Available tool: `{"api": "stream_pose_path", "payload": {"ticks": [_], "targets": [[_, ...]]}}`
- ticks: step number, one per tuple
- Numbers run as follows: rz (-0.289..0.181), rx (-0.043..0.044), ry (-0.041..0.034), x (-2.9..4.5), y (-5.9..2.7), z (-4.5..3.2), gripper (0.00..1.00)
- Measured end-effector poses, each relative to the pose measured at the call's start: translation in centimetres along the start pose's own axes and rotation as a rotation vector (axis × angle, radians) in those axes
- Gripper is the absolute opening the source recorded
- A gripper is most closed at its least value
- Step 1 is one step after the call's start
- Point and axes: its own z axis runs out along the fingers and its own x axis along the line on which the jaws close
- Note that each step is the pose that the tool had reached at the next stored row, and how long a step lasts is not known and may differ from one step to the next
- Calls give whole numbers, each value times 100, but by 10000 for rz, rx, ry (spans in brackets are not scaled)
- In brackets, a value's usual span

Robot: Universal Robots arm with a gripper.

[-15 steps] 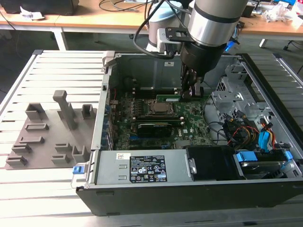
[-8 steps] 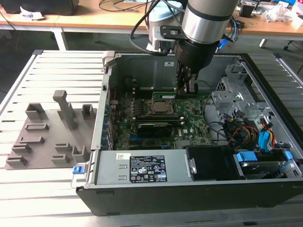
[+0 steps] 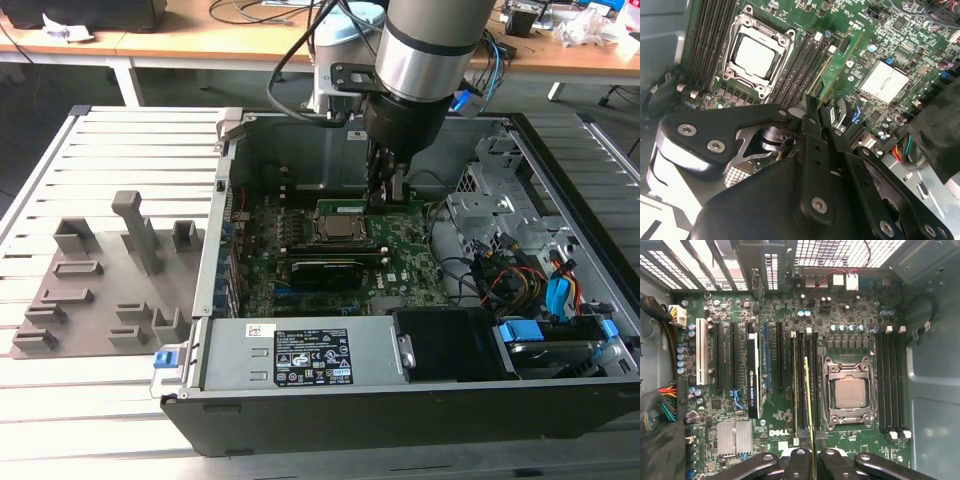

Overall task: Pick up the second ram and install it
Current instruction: 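Insert the second ram into the second slot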

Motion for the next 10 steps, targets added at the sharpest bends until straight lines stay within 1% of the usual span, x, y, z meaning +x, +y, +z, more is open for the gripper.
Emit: {"api": "stream_pose_path", "payload": {"ticks": [5, 10], "targets": [[0, 0, 0, 4, -2, 39, 14], [0, 0, 1, 12, -6, 122, 14]]}}
